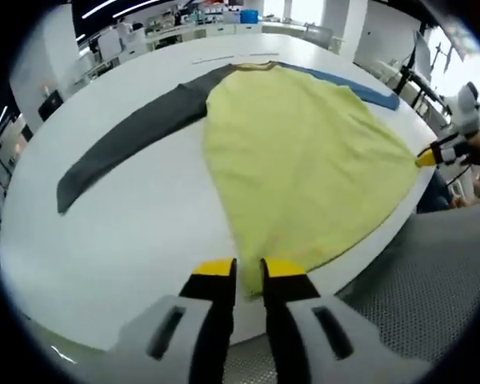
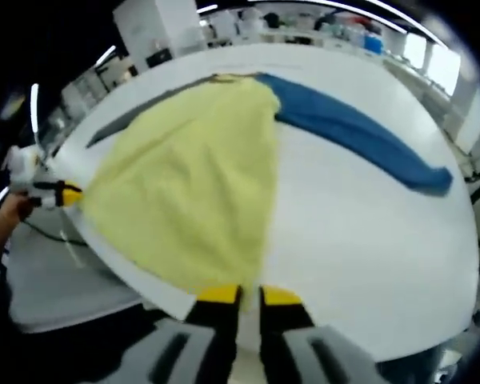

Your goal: Fold the garment on the visible template until the final outline fits inside the template.

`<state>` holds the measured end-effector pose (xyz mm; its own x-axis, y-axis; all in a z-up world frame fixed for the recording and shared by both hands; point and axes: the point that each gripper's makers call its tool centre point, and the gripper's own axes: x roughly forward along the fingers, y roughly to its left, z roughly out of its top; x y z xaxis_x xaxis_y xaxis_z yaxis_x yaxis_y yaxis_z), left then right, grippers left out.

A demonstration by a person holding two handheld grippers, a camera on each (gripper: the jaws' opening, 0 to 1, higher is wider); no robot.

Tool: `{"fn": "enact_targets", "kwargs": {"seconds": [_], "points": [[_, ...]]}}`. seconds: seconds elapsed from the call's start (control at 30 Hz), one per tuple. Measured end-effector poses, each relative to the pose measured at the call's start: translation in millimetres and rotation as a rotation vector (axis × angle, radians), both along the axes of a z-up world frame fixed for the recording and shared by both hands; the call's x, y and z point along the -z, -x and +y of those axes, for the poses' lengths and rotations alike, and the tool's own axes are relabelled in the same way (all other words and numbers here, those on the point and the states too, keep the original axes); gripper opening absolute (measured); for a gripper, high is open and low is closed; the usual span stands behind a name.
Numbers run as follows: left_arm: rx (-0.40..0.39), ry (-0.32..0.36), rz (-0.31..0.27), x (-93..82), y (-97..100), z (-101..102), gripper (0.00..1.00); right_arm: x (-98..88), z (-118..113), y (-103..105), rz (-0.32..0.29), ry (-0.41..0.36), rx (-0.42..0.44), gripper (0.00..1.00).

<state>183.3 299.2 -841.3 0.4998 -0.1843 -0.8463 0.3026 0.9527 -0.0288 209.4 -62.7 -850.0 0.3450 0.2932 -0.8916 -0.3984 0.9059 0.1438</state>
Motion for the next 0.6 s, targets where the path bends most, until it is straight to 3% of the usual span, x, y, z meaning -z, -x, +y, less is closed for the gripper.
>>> {"fn": "enact_targets", "kwargs": {"seconds": [0.23, 0.33, 0.6], "points": [[-0.015, -0.004, 0.047, 3.9, 7.6, 0, 0.05, 0.6, -1, 0, 0.009, -0.012, 0.01, 0.0], [0.003, -0.005, 0.041, 3.1, 8.0, -4, 0.01, 0.5, -3, 2, 0.01, -0.007, -0.033, 0.0], [0.039, -0.037, 0.046, 5.4, 13.7, -7, 0.0, 1.2, -9, 7, 0.031, -0.01, -0.027, 0.0]]}}
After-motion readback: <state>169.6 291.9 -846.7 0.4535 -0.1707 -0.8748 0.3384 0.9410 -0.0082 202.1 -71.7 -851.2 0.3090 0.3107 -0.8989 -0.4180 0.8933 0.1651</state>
